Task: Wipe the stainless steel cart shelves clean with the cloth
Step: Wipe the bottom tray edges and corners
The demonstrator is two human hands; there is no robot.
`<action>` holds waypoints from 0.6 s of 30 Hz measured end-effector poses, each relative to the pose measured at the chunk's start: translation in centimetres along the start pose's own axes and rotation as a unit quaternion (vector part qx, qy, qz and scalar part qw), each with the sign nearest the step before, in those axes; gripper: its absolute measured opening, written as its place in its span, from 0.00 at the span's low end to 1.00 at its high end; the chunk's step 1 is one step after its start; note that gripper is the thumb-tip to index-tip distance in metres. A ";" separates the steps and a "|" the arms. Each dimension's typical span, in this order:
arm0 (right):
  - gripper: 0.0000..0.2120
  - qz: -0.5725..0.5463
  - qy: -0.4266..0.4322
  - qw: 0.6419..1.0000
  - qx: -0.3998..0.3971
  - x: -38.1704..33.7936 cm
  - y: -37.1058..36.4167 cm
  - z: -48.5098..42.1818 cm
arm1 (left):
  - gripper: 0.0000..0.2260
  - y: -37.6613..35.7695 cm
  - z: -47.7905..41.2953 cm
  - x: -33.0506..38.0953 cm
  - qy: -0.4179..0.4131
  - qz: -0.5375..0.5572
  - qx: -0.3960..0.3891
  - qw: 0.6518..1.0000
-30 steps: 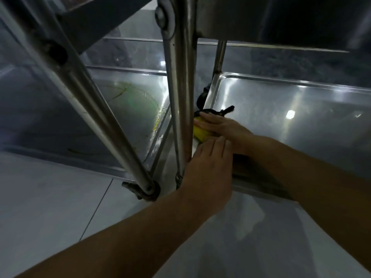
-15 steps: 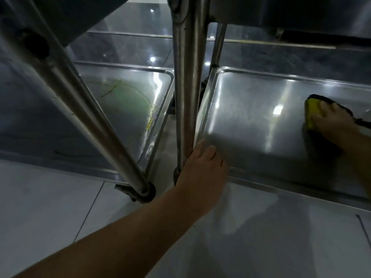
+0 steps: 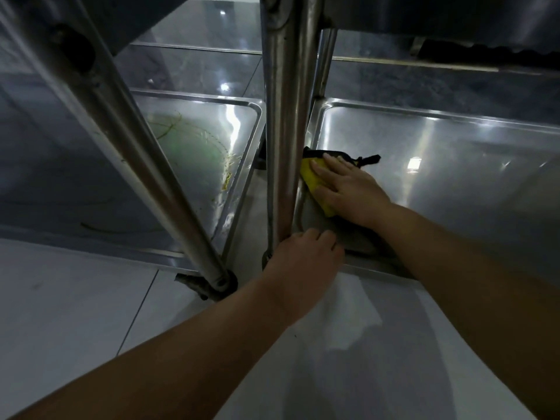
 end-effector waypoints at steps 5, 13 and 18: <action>0.28 0.011 -0.099 0.995 0.029 5.9 1.7 0.9 | 0.05 0.1 -0.2 0.1 0.006 -0.001 0.015 1.000; 0.26 0.087 -0.298 0.946 0.089 18.6 6.6 9.1 | 0.09 0.3 -0.2 0.3 0.019 -0.002 0.010 1.000; 0.26 0.124 -0.409 0.899 0.093 17.3 6.7 10.6 | 0.10 -0.2 0.3 0.6 0.029 -0.005 0.003 1.000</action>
Point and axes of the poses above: each hand's wrist, its own z-axis away from the middle knuckle, its own y-axis out of the back of the hand, x = y × z, the point moved 3 cm from there along -z, towards the middle knuckle, and after that the axes turned 13 degrees about x, right-handed, at the moved point
